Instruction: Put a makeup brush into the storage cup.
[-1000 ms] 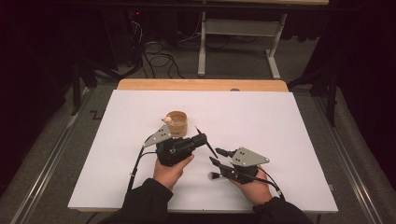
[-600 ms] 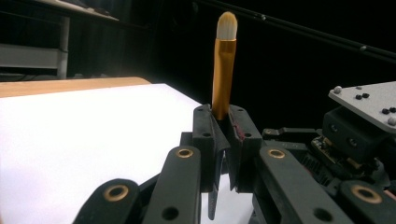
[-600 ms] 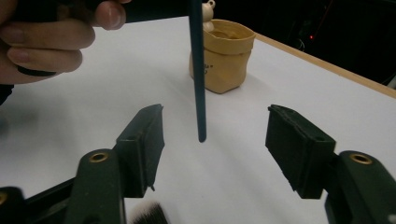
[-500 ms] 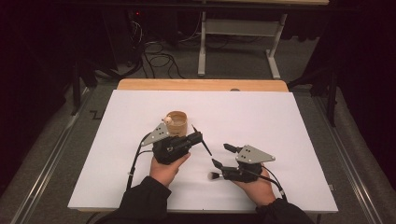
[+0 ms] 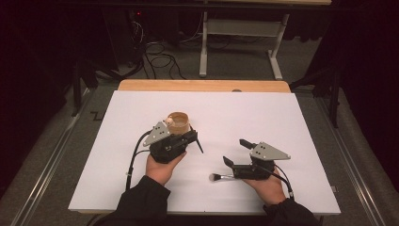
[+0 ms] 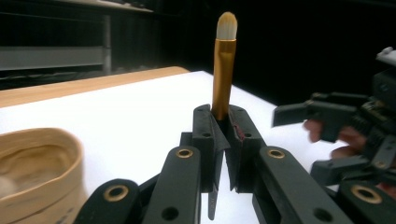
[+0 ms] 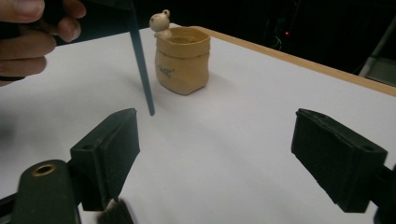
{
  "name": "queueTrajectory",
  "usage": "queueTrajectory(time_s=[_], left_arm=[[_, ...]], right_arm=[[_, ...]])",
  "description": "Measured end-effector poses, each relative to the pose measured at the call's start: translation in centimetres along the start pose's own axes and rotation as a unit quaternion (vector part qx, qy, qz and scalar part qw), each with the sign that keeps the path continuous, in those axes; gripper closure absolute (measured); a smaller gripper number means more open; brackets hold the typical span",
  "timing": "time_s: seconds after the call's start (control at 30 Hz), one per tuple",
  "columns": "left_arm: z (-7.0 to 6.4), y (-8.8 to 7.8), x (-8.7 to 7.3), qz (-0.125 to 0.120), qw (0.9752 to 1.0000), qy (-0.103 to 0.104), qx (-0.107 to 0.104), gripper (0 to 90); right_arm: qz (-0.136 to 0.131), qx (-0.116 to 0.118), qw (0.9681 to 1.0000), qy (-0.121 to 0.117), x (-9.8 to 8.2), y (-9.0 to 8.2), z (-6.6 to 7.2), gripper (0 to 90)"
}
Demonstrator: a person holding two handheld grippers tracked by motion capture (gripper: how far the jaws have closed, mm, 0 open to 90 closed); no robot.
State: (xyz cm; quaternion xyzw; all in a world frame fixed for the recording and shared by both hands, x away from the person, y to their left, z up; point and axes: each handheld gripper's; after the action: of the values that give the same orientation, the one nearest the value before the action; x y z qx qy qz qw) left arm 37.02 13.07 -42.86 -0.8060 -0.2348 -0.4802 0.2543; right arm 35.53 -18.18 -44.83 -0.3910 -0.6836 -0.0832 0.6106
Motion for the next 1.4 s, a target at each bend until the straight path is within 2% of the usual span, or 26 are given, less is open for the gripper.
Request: queueTrajectory(time_s=[0.1, 0.3, 0.47, 0.7, 0.93, 1.17, 1.4], left_arm=[[0.1, -0.2, 0.1, 0.001, 0.9999, 0.006, 0.012, 83.3], [0.6, -0.8, 0.5, 0.001, 0.9991, 0.014, 0.040, 83.3], [1.2, -1.6, 1.0, -0.006, 0.9976, 0.016, 0.068, 83.2], [2.4, -3.2, 1.8, -0.018, 0.9953, 0.011, 0.094, 83.3], [3.7, -4.3, 2.2, -0.021, 0.9919, 0.007, 0.125, 83.3], [4.3, -5.0, 2.4, -0.029, 0.9904, 0.004, 0.135, 83.3], [4.1, -5.1, 2.9, -0.035, 0.9901, 0.005, 0.136, 83.3]], right_arm=[[-0.003, -0.011, 0.9999, 0.003, -0.1, -0.3, -0.3, 12.1], [-0.002, -0.029, 0.9994, 0.018, -0.2, -0.7, -1.0, 0.4], [-0.005, -0.041, 0.9987, 0.029, -0.3, -1.3, -1.8, 0.3], [-0.008, -0.062, 0.9973, 0.037, -0.6, -2.6, -3.0, 0.3], [-0.004, -0.078, 0.9960, 0.043, -1.1, -3.4, -3.9, 0.3], [0.002, -0.084, 0.9955, 0.043, -1.4, -3.7, -4.2, 0.3], [0.010, -0.078, 0.9964, 0.032, -1.9, -4.0, -4.0, 0.3]])
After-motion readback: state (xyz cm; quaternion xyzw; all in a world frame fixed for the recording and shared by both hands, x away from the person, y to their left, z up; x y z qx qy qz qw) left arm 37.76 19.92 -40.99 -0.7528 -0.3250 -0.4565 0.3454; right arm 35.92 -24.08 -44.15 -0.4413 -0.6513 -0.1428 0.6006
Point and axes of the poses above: each handheld gripper's, and its own axes: y roughly forward along the jaws, x roughly out of its top, z roughly to its left, and after that the axes turned 12 degrees about -y, right-handed
